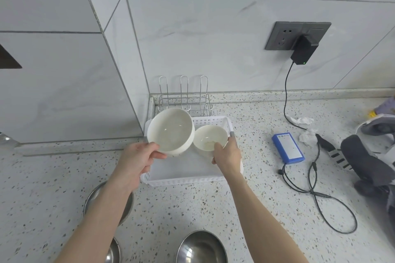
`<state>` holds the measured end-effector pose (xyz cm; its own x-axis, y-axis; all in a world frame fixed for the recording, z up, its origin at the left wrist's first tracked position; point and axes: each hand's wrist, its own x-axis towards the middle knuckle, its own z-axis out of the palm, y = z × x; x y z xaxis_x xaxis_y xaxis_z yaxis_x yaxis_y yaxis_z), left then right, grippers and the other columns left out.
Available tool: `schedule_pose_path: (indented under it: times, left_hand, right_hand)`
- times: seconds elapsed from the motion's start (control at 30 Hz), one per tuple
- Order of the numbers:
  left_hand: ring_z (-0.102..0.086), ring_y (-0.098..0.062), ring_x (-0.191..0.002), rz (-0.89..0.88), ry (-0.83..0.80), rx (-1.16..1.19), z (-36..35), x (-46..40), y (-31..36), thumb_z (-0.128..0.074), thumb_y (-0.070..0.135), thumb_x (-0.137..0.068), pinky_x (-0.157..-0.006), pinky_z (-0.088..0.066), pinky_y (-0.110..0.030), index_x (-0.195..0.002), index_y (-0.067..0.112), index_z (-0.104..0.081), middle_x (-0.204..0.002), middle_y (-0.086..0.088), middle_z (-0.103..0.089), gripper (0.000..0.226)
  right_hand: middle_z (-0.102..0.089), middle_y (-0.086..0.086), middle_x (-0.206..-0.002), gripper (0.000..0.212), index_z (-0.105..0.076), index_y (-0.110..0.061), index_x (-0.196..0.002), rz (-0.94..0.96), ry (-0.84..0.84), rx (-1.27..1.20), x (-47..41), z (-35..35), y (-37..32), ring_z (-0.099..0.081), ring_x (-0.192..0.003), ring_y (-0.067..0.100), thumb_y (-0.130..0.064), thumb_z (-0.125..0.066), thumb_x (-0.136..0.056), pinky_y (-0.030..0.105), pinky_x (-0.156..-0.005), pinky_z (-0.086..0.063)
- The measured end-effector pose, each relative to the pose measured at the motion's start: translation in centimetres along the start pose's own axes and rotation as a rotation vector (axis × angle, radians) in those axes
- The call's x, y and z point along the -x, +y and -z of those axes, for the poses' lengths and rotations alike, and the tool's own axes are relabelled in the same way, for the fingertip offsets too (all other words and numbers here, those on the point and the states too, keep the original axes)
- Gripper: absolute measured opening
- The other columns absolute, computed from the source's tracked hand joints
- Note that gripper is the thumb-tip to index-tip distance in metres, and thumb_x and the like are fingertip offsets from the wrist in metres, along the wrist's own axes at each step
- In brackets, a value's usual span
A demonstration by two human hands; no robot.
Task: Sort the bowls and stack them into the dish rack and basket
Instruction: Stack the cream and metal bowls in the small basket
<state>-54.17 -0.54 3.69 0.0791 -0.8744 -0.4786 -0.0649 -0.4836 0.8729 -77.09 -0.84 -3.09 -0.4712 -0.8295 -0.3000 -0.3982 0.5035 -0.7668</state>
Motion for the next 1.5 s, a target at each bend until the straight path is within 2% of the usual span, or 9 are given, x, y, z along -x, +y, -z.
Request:
schedule_pose_path:
  times: [0.13,0.23,0.37,0.6,0.77,1.07,1.17,1.37,1.5]
  left_hand:
    - [-0.02,-0.006,-0.037,-0.001,-0.001,0.003,-0.4,-0.1,-0.2,-0.056,0.006,-0.092,-0.035,-0.02,-0.016,-0.098,-0.006,-0.067,-0.08,-0.017,-0.077,0.017]
    - [-0.02,-0.005,-0.035,-0.012,-0.003,0.0,-0.8,-0.1,-0.3,-0.056,0.005,-0.092,-0.034,-0.02,-0.015,-0.095,-0.003,-0.068,-0.08,-0.018,-0.076,0.015]
    - [-0.022,-0.005,-0.034,-0.016,-0.008,-0.012,-1.2,0.1,-0.5,-0.057,0.007,-0.092,-0.034,-0.021,-0.015,-0.093,0.002,-0.069,-0.077,-0.015,-0.077,0.013]
    - [-0.024,-0.005,-0.035,-0.019,-0.007,-0.011,-0.5,0.5,-0.9,-0.058,0.008,-0.092,-0.034,-0.022,-0.015,-0.093,0.004,-0.07,-0.076,-0.014,-0.077,0.012]
    - [-0.022,-0.006,-0.035,-0.005,0.016,-0.006,-0.1,0.5,-1.4,-0.058,0.01,-0.092,-0.034,-0.024,-0.015,-0.093,0.004,-0.069,-0.078,-0.014,-0.077,0.013]
    - [-0.024,-0.005,-0.035,0.005,0.038,-0.019,-0.2,0.9,-1.9,-0.06,0.011,-0.091,-0.035,-0.024,-0.016,-0.092,0.004,-0.069,-0.075,-0.011,-0.077,0.011]
    - [-0.025,-0.004,-0.033,0.003,0.038,-0.044,-0.4,1.1,-1.8,-0.06,0.011,-0.091,-0.035,-0.024,-0.015,-0.093,0.004,-0.069,-0.074,-0.009,-0.077,0.011]
    - [-0.027,-0.004,-0.033,0.005,0.052,-0.059,-0.8,1.5,-1.8,-0.06,0.009,-0.089,-0.036,-0.025,-0.017,-0.092,0.003,-0.07,-0.073,-0.012,-0.077,0.012]
    - [-0.03,-0.006,-0.036,-0.02,0.056,-0.122,-1.4,1.5,-1.8,-0.06,0.01,-0.088,-0.039,-0.028,-0.019,-0.087,0.003,-0.072,-0.071,-0.008,-0.077,0.014]
  right_hand:
    - [-0.06,0.015,-0.122,0.05,-0.031,-0.008,-0.143,0.032,0.056,0.095,0.8,-0.3,0.2,-0.068,-0.057,0.028,-0.015,-0.04,-0.095,0.037,-0.054,-0.056]
    - [-0.061,0.009,-0.098,0.059,-0.014,-0.019,-0.152,0.034,0.052,0.179,0.9,-0.6,0.3,-0.07,-0.07,0.035,-0.015,-0.034,-0.097,0.047,-0.064,-0.059]
    - [-0.069,0.014,-0.099,0.055,-0.013,-0.024,-0.151,-0.002,0.033,0.254,0.4,-0.8,0.4,-0.071,-0.078,0.034,-0.011,-0.029,-0.1,0.048,-0.07,-0.06]
    - [-0.071,0.014,-0.097,0.039,-0.038,-0.023,-0.141,0.161,0.075,0.403,0.4,-1.3,1.1,-0.067,-0.086,0.033,-0.032,-0.034,-0.104,0.036,-0.063,-0.051]
    - [-0.074,0.015,-0.089,0.031,-0.07,-0.016,-0.111,0.343,-0.034,0.448,0.7,-1.3,1.7,-0.07,-0.084,0.032,-0.038,-0.056,-0.096,0.037,-0.069,-0.057]
    - [-0.069,0.016,-0.075,0.028,-0.069,-0.005,-0.084,0.291,-0.004,0.432,1.0,-1.4,1.5,-0.065,-0.072,0.035,-0.026,-0.056,-0.096,0.033,-0.053,-0.044]
    - [-0.069,0.015,-0.079,0.023,-0.069,-0.005,-0.088,0.251,0.009,0.389,0.7,-1.3,1.6,-0.066,-0.076,0.034,-0.022,-0.055,-0.096,0.035,-0.056,-0.048]
    - [-0.073,0.012,-0.103,0.029,-0.064,-0.018,-0.125,0.223,0.026,0.363,0.9,-1.2,1.6,-0.068,-0.094,0.031,-0.024,-0.055,-0.098,0.035,-0.069,-0.055]
    - [-0.074,0.009,-0.084,0.028,-0.066,-0.016,-0.12,0.256,0.141,0.261,1.7,-0.4,1.5,-0.068,-0.073,0.025,-0.025,-0.053,-0.098,0.031,-0.061,-0.054]
